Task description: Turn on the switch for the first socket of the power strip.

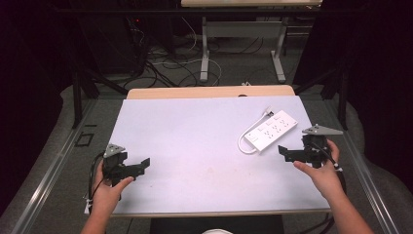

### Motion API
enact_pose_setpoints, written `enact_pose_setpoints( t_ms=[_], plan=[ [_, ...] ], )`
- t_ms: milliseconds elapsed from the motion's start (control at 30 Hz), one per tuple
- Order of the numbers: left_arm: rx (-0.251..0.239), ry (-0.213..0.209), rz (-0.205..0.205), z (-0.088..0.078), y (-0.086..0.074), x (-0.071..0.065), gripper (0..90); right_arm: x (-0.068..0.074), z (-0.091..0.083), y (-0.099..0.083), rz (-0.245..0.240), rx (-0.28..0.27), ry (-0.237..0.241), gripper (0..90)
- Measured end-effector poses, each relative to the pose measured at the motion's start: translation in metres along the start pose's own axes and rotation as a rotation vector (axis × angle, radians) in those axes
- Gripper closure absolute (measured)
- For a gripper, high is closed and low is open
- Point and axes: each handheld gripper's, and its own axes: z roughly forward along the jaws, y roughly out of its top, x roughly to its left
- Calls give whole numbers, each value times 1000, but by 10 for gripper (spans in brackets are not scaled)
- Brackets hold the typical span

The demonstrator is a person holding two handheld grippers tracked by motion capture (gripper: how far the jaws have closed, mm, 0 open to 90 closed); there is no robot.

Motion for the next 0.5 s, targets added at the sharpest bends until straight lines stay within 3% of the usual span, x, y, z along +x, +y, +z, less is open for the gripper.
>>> enact_pose_setpoints(
  t_ms=[500],
  plan=[
    [12,4,3,0,-1,0,42,5,1,23,-53,29,0,0]
  ],
)
